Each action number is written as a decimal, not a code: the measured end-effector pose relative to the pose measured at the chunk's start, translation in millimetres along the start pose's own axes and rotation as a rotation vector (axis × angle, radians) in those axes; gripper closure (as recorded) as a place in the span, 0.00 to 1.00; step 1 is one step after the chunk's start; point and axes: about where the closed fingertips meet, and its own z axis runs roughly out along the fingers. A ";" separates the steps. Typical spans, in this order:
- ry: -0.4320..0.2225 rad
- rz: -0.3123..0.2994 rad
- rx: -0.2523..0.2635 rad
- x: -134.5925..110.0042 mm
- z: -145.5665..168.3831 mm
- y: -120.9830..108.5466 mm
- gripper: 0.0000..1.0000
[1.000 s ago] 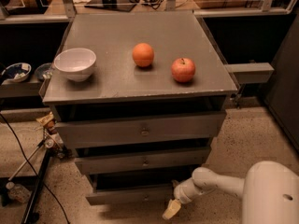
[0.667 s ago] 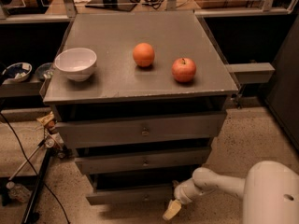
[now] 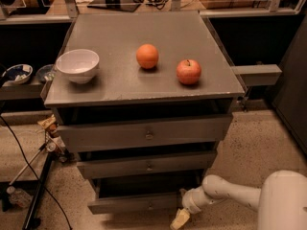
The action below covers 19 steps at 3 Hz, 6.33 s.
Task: Open bottom drawer
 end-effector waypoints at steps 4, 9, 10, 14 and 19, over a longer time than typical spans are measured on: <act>0.020 0.025 -0.046 4.6 4.3 6.9 0.00; -0.026 0.023 -0.101 -10.8 -6.4 25.2 0.00; -0.076 0.086 -0.166 38.6 -36.7 78.1 0.00; -0.023 0.059 -0.018 3.7 -35.0 30.0 0.00; -0.096 0.053 -0.019 -13.0 -14.3 -8.8 0.00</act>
Offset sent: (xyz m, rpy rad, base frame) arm -0.0369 0.0112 -0.0438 -0.0092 0.1781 0.0665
